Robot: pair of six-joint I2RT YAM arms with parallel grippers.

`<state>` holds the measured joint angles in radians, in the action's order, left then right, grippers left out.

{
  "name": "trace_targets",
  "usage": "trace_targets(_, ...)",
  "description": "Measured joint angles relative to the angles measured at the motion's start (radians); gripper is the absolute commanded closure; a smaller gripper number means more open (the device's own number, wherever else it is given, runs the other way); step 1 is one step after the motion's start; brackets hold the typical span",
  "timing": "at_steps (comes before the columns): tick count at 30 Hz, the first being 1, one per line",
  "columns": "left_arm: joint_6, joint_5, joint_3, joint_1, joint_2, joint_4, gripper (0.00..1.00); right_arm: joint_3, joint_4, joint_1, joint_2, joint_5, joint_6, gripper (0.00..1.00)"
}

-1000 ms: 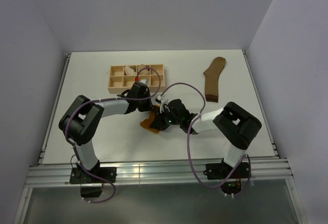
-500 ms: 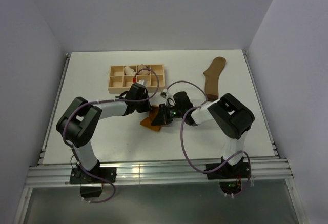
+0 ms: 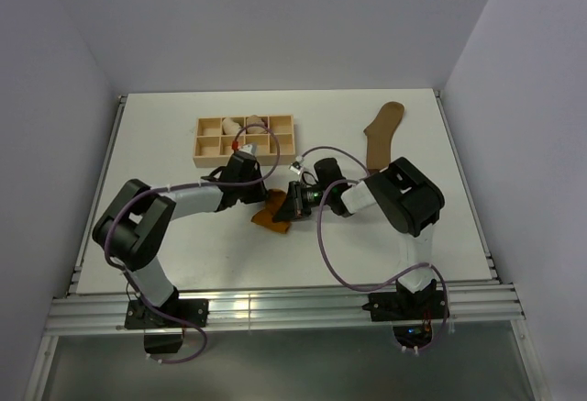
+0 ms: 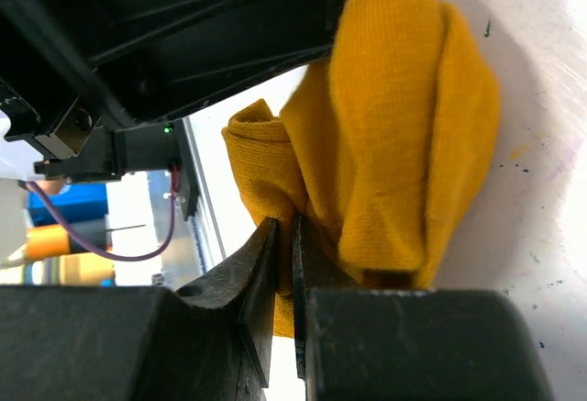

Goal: Roll the socks
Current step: Roll the sock at the center of the board.

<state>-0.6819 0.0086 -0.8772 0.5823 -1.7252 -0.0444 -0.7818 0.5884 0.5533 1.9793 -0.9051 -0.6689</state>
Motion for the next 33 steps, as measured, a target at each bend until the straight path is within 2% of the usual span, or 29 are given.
trace_targets(1, -0.007, -0.007, 0.010, 0.000, 0.008, -0.002, 0.78, -0.003, -0.002, -0.002, 0.004, -0.006, -0.006, 1.00)
trace_targets(5, -0.024, -0.037, 0.046, -0.003, 0.059, -0.001, 0.54, -0.008, -0.005, -0.009, 0.014, -0.018, -0.023, 1.00)
trace_targets(8, -0.040, -0.062, 0.056, -0.005, 0.100, 0.002, 0.41, -0.011, 0.001, -0.016, 0.026, -0.032, -0.046, 1.00)
trace_targets(13, -0.079, -0.106, 0.071, -0.007, 0.190, 0.012, 0.31, -0.011, 0.008, -0.020, 0.033, -0.035, -0.077, 1.00)
trace_targets(19, -0.198, -0.124, 0.169, -0.005, 0.367, 0.045, 0.26, -0.002, 0.051, -0.024, 0.048, -0.038, -0.130, 1.00)
trace_targets(25, -0.366, -0.138, 0.353, 0.056, 0.533, 0.063, 0.27, 0.010, 0.093, -0.027, 0.056, -0.035, -0.180, 1.00)
trace_targets(33, -0.533, -0.143, 0.501, 0.127, 0.549, -0.010, 0.29, 0.024, 0.122, -0.027, 0.056, -0.023, -0.208, 1.00)
